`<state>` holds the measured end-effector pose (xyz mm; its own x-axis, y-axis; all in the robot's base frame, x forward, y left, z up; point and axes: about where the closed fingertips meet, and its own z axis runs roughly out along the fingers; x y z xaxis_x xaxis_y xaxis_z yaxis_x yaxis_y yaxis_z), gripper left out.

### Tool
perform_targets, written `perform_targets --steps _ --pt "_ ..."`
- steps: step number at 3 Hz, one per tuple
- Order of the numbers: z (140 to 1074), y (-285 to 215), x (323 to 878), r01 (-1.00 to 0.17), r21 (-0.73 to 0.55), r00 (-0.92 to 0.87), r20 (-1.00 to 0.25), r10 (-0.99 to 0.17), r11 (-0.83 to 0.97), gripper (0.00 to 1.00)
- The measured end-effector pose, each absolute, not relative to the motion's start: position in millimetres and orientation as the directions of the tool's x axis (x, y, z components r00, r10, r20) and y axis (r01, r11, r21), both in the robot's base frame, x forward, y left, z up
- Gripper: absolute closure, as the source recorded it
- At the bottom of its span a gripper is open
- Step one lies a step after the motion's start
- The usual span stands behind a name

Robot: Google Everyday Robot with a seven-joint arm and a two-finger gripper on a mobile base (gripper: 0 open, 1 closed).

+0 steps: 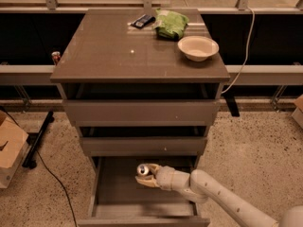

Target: Place redbull can into bottom drawer

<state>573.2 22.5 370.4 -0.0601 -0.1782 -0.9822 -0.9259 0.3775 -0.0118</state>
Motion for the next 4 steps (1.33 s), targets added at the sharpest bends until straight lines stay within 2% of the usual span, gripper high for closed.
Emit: perform_targets --steps 1,2,4 --pt "342.3 24.9 581.4 -0.928 -0.010 -0.056 -0.984 -0.167 0.373 1.00" --pt "306.2 23.5 587.3 -0.922 0.016 -0.085 -0.983 -0.162 0.387 0.84" --pt "236.6 17.4 583.0 -0.895 0.102 -0.181 -0.973 -0.145 0.434 0.37"
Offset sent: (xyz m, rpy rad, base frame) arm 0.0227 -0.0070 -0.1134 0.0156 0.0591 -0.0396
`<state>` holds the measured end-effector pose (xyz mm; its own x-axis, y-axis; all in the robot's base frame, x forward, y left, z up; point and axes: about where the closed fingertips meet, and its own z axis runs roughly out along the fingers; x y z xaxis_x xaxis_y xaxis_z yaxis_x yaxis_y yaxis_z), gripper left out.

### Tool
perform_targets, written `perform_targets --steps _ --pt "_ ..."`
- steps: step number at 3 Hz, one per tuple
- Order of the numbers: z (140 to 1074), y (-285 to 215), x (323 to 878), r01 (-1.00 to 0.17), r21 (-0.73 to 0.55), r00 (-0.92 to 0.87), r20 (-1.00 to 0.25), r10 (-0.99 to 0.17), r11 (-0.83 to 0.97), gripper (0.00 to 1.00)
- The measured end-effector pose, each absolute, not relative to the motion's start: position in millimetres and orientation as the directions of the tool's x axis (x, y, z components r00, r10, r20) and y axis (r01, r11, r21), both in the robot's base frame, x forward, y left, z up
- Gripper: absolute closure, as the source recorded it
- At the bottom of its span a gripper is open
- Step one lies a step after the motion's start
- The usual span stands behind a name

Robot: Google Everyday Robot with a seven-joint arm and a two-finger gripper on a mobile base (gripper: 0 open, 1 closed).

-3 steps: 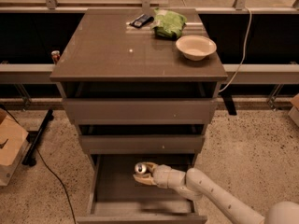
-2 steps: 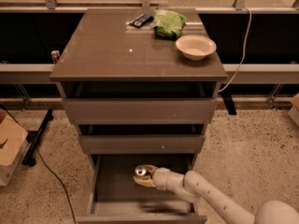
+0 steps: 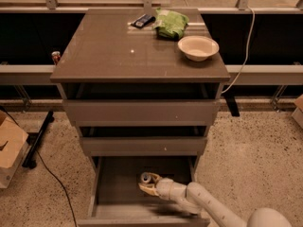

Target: Place redbull can into bottom drawer

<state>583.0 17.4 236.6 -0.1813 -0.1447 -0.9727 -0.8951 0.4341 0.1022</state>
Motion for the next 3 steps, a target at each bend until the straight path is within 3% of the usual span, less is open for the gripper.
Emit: perform_targets --steps 1,2,3 --pt "211.4 19.5 577.4 -0.882 0.137 -0.218 -0.967 -0.133 0.451 0.14" --pt "190.5 21.3 569.1 -0.868 0.174 -0.260 -0.957 -0.126 0.466 0.00" --pt "189.5 21.7 568.4 -0.867 0.176 -0.261 -0.957 -0.125 0.466 0.00"
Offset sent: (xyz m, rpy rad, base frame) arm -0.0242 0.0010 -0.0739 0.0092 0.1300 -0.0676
